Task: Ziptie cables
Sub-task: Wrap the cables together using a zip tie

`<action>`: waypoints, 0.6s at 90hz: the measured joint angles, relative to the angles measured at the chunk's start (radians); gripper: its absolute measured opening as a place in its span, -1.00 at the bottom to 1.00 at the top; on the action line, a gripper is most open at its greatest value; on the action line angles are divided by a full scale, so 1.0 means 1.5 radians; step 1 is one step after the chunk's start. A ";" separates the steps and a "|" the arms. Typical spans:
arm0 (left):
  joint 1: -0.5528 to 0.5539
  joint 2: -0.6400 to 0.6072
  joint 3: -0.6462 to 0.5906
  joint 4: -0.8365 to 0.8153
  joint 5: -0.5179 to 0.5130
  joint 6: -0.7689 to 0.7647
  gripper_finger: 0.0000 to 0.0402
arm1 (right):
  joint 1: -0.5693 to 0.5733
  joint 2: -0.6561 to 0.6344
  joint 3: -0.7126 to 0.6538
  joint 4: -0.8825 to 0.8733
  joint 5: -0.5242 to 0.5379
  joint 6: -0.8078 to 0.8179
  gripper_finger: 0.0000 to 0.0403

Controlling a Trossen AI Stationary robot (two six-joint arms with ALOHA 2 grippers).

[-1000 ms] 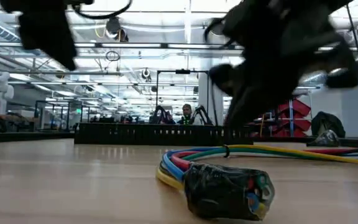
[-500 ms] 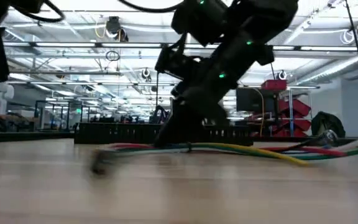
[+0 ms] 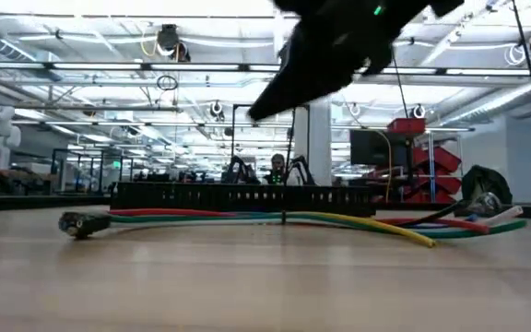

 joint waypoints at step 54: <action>0.077 0.034 -0.153 0.105 0.166 -0.028 -0.21 | 0.004 -0.071 -0.083 0.020 0.007 0.033 -0.55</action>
